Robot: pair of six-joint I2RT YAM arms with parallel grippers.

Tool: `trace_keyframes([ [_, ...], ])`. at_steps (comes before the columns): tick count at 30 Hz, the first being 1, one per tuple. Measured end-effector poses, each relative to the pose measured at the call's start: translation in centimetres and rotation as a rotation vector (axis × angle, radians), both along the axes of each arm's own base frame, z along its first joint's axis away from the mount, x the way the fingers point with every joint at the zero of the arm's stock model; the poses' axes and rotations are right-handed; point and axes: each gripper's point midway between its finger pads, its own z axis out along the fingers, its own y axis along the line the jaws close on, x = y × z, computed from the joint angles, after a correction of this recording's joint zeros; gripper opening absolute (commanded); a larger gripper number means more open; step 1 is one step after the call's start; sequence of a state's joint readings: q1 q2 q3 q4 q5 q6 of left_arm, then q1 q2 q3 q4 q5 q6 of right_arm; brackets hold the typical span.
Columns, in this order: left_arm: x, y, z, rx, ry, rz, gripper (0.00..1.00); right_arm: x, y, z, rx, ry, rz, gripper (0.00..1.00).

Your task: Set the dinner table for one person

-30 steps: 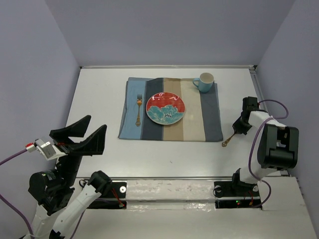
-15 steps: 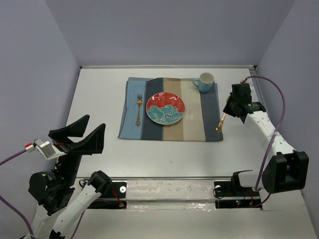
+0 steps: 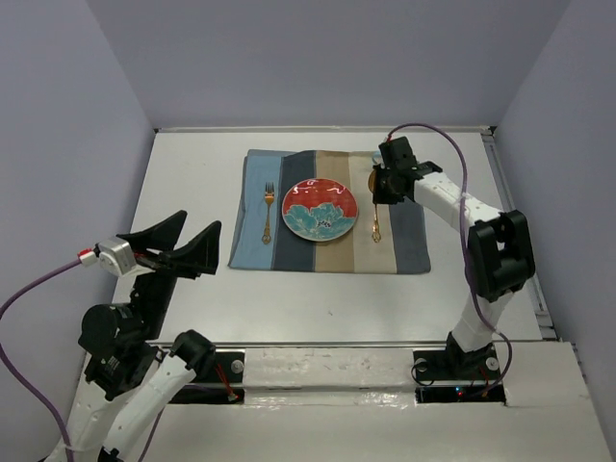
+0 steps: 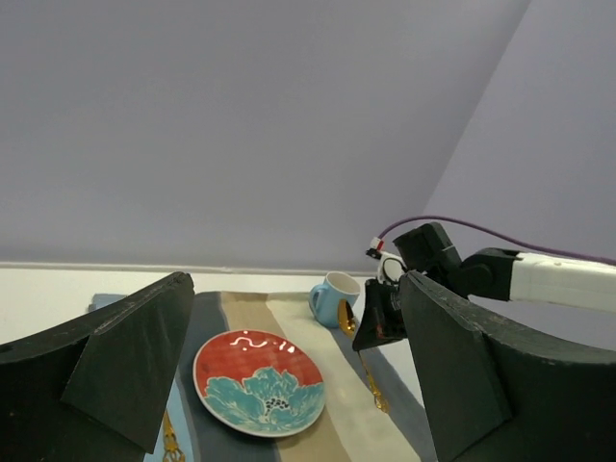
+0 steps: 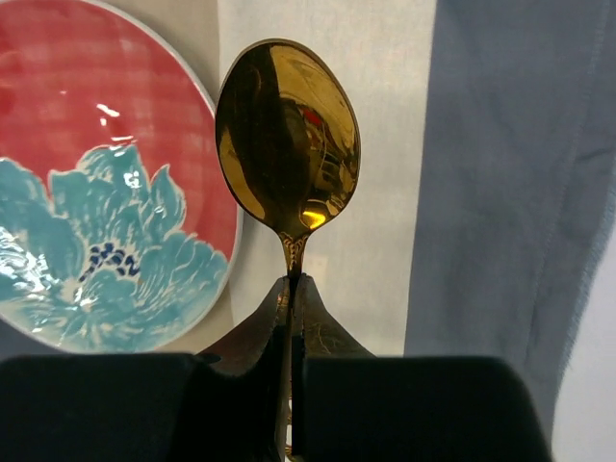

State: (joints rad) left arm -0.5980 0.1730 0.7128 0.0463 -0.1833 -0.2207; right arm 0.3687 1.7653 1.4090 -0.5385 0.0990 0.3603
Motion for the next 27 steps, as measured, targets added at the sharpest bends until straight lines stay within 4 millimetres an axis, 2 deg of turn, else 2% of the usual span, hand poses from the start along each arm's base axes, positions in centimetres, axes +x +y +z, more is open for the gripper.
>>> trace_keyframes([
  [3, 0.9, -0.5, -0.7, 0.024, 0.031, 0.004, 0.99, 0.8, 0.5, -2.7, -0.017, 0.055, 0.021, 0.00],
  [6, 1.2, -0.7, -1.0, 0.034, 0.044, 0.007, 0.99, 1.3, 0.8, -4.0, -0.025, 0.083, 0.032, 0.00],
  [13, 1.5, -0.7, -1.1, 0.040, 0.050, 0.015, 0.99, 3.3, 1.1, -5.7, -0.040, 0.091, 0.033, 0.00],
  [27, 2.3, -1.1, -1.7, 0.059, 0.075, 0.016, 0.99, 4.4, -0.1, -8.4, -0.061, 0.129, 0.000, 0.00],
])
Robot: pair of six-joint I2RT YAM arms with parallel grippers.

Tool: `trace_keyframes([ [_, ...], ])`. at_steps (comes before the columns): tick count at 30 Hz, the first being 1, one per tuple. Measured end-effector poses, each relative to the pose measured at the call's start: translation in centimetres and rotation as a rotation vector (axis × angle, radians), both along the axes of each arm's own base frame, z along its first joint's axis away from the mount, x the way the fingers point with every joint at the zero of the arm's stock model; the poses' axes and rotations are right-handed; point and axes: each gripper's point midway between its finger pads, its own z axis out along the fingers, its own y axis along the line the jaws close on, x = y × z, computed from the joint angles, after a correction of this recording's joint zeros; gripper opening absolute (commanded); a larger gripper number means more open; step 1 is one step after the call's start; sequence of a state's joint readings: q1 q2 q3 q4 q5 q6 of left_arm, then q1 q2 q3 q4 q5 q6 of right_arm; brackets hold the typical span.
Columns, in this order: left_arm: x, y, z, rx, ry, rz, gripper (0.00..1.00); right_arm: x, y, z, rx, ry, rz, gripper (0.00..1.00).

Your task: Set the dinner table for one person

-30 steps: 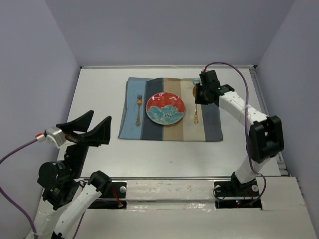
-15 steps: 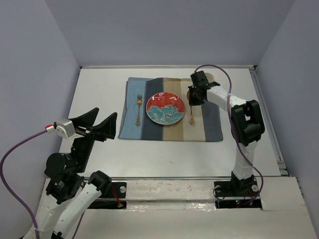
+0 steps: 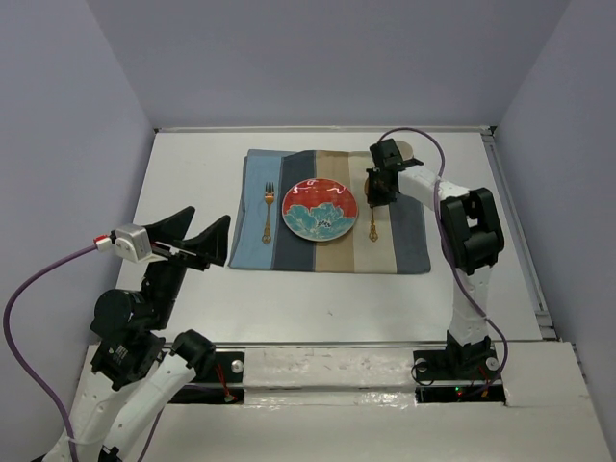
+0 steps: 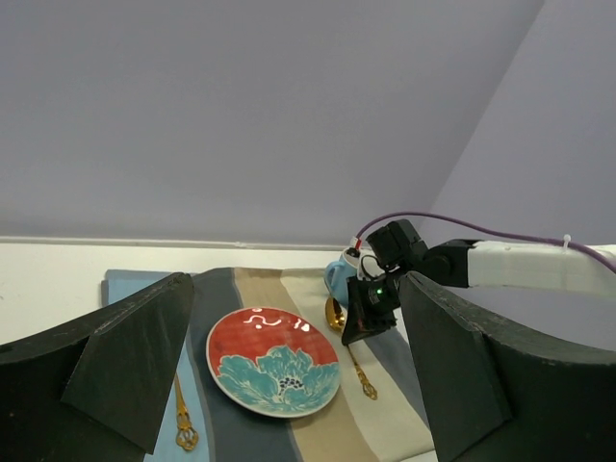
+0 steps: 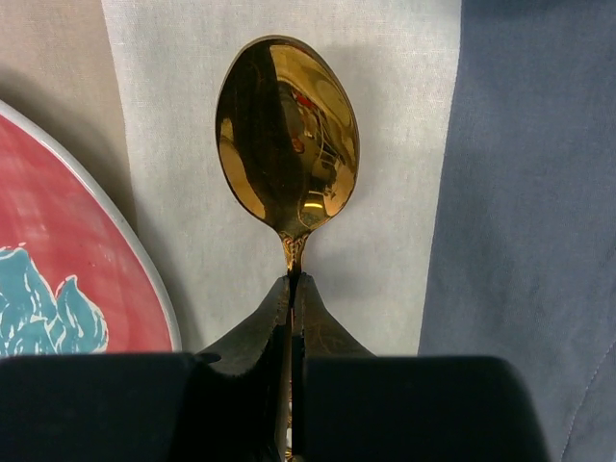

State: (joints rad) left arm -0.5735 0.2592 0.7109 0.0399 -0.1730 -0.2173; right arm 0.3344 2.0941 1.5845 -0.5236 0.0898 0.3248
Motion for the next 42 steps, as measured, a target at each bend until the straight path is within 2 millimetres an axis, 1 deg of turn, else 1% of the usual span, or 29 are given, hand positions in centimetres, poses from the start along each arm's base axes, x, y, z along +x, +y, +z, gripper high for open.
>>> trace_keyframes([
  [3, 0.0, 0.1, 0.0, 0.000, 0.000, 0.004, 0.99, 0.0, 0.0, -0.1, 0.000, 0.001, -0.001, 0.12],
  [4, 0.0, 0.1, 0.0, 0.000, 0.000, 0.005, 0.99, 0.0, 0.0, -0.1, 0.001, 0.001, -0.002, 0.20],
  [7, 0.1, 0.1, 0.0, 0.000, 0.000, 0.006, 0.99, 0.2, 0.0, 0.1, 0.003, -0.005, -0.007, 0.26],
  [8, 0.1, 0.1, 0.0, 0.000, 0.000, 0.006, 0.99, 0.2, 0.1, 0.1, 0.003, -0.007, -0.008, 0.30],
  [11, 0.1, 0.1, 0.0, 0.000, 0.000, 0.005, 0.99, 0.3, 0.1, 0.1, 0.006, -0.009, -0.011, 0.34],
  [13, 0.1, 0.1, 0.0, 0.000, 0.000, 0.006, 0.99, 0.3, 0.1, 0.3, 0.008, -0.013, -0.011, 0.34],
  [15, 0.1, 0.1, 0.0, 0.000, 0.000, 0.008, 0.99, 0.3, 0.2, 0.9, 0.015, -0.022, -0.009, 0.34],
  [18, 0.1, 0.2, 0.0, 0.001, 0.001, 0.013, 0.99, -0.5, 0.2, 2.6, 0.037, -0.045, -0.002, 0.32],
  [20, 0.3, 0.3, -0.1, 0.003, 0.004, 0.018, 0.99, -1.6, 0.0, 4.3, 0.058, -0.070, 0.003, 0.27],
  [21, 0.4, 0.2, -0.1, 0.004, 0.006, 0.019, 0.99, -2.0, 0.0, 5.3, 0.067, -0.085, 0.004, 0.26],
  [24, 0.7, 0.1, -0.4, 0.013, 0.018, 0.022, 0.99, -4.1, 0.0, 10.0, 0.129, -0.196, 0.012, 0.24],
  [26, 1.1, 0.0, -0.7, 0.021, 0.029, 0.024, 0.99, -5.5, 0.3, 12.5, 0.176, -0.271, 0.030, 0.24],
  [29, 1.5, -0.1, -1.0, 0.028, 0.044, 0.035, 0.99, -8.8, 0.6, 16.1, 0.257, -0.363, 0.070, 0.24],
  [30, 1.7, 0.0, -1.1, 0.029, 0.049, 0.043, 0.99, -10.2, 0.7, 17.8, 0.296, -0.402, 0.089, 0.26],
  [31, 1.8, 0.1, -1.2, 0.028, 0.052, 0.052, 0.99, -11.0, 0.7, 19.0, 0.320, -0.430, 0.101, 0.28],
  [32, 1.9, 0.3, -1.2, 0.027, 0.055, 0.062, 0.99, -12.1, 0.8, 20.8, 0.359, -0.474, 0.123, 0.32],
  [33, 2.1, 0.5, -1.2, 0.026, 0.058, 0.075, 0.99, -12.6, 0.9, 21.9, 0.379, -0.500, 0.135, 0.37],
  [34, 2.2, 0.8, -1.3, 0.024, 0.061, 0.090, 0.99, -13.8, 1.0, 24.0, 0.419, -0.554, 0.156, 0.54],
  [35, 2.3, 1.1, -1.3, 0.023, 0.064, 0.107, 0.99, -14.6, 0.9, 25.3, 0.438, -0.591, 0.169, 0.54],
  [36, 2.5, 1.2, -1.4, 0.023, 0.070, 0.118, 0.99, -15.4, 0.8, 26.7, 0.463, -0.628, 0.173, 0.77],
  [37, 2.7, 1.4, -1.6, 0.023, 0.076, 0.132, 0.99, -16.7, 0.4, 28.6, 0.488, -0.685, 0.185, 0.80],
  [39, 3.1, 1.5, -1.9, 0.029, 0.092, 0.145, 0.99, -18.7, -0.4, 31.1, 0.516, -0.767, 0.191, 0.81],
  [40, 3.4, 1.5, -2.2, 0.034, 0.101, 0.150, 0.99, -19.6, -0.8, 32.1, 0.525, -0.806, 0.192, 0.81],
  [42, 4.1, 1.1, -3.1, 0.055, 0.136, 0.155, 0.99, -21.1, -1.8, 33.6, 0.532, -0.867, 0.178, 0.77],
])
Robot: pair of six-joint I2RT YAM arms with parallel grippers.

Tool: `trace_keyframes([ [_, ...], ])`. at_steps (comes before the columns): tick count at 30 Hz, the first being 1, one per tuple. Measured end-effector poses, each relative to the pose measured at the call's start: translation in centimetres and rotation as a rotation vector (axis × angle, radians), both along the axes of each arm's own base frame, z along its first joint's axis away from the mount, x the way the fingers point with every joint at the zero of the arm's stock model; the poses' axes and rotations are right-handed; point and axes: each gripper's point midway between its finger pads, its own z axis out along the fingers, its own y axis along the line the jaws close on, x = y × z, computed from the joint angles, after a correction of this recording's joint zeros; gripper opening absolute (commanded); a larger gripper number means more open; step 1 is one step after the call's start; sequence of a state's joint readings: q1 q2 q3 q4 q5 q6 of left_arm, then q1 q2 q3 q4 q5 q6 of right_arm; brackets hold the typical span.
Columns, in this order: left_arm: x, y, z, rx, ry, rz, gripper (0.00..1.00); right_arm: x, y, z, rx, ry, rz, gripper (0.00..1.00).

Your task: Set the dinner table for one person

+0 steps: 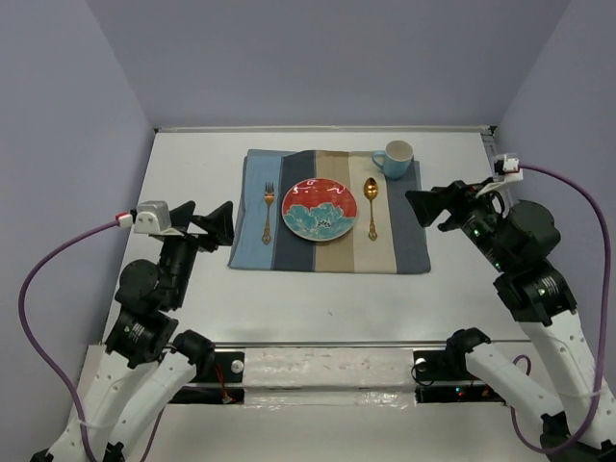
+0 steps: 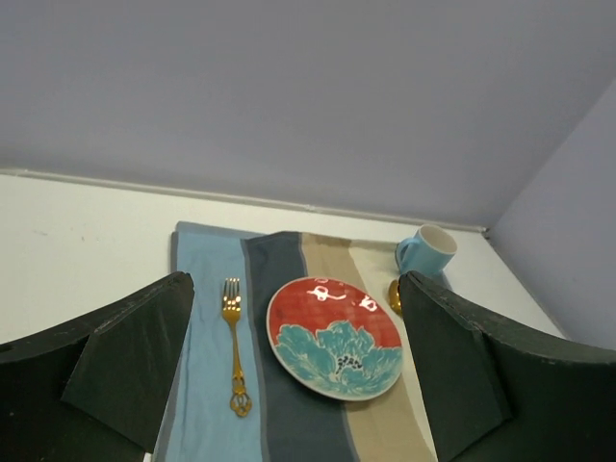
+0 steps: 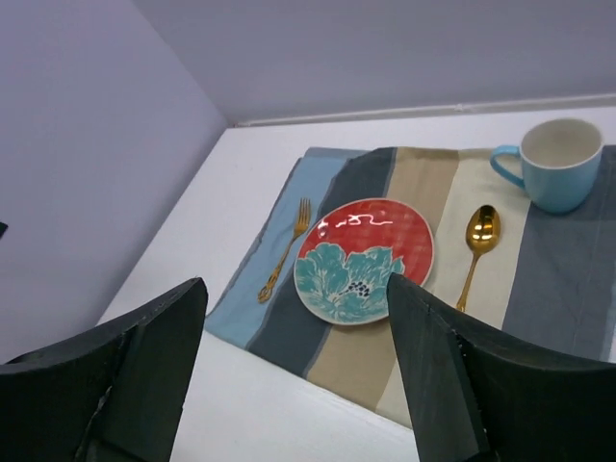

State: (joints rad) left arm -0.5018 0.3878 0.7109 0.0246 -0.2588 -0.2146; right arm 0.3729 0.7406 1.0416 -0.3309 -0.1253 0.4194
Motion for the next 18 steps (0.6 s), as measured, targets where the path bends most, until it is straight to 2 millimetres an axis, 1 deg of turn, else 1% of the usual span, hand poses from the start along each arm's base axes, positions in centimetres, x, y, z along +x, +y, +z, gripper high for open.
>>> trace_keyframes([
  [1, 0.2, -0.1, -0.3, 0.007, 0.013, 0.000, 0.99, -0.5, -0.6, 0.5, 0.008, -0.020, -0.019, 0.75],
  [2, 0.6, -0.3, -0.9, 0.019, 0.036, 0.000, 0.99, -0.9, -1.0, 0.7, 0.011, -0.028, -0.035, 0.70],
  [3, 0.8, -0.4, -1.3, 0.028, 0.051, 0.001, 0.99, -1.1, -1.4, 0.6, 0.009, -0.023, -0.052, 0.77],
  [4, 1.0, -0.5, -1.7, 0.038, 0.070, 0.001, 0.99, -1.3, -1.9, 0.2, 0.002, -0.011, -0.073, 0.85],
  [5, 1.1, -0.6, -1.8, 0.042, 0.079, 0.003, 0.99, -1.4, -2.3, -0.3, -0.008, 0.007, -0.097, 0.99],
  [6, 1.2, -0.5, -1.8, 0.045, 0.087, 0.005, 0.99, -1.4, -2.6, -0.7, -0.011, 0.021, -0.110, 1.00],
  [8, 1.1, -0.4, -1.0, 0.040, 0.082, 0.009, 0.99, -1.6, -3.4, -1.9, -0.039, 0.059, -0.144, 1.00],
  [10, 0.8, -0.3, 0.1, 0.029, 0.067, 0.006, 0.99, -2.0, -3.8, -2.4, -0.050, 0.078, -0.161, 1.00],
  [11, 0.6, -0.3, 1.3, 0.016, 0.049, 0.002, 0.99, -2.2, -4.1, -2.6, -0.055, 0.084, -0.167, 1.00],
  [14, 0.0, -0.5, 3.9, -0.014, 0.005, -0.023, 0.99, -3.1, -4.6, -2.7, -0.058, 0.083, -0.177, 1.00],
  [16, -0.2, -0.4, 4.5, -0.022, -0.006, -0.027, 0.99, -3.6, -4.8, -2.5, -0.054, 0.075, -0.177, 1.00],
  [18, -0.2, -0.4, 4.5, -0.024, -0.005, -0.028, 0.99, -4.3, -5.0, -2.1, -0.043, 0.055, -0.175, 1.00],
])
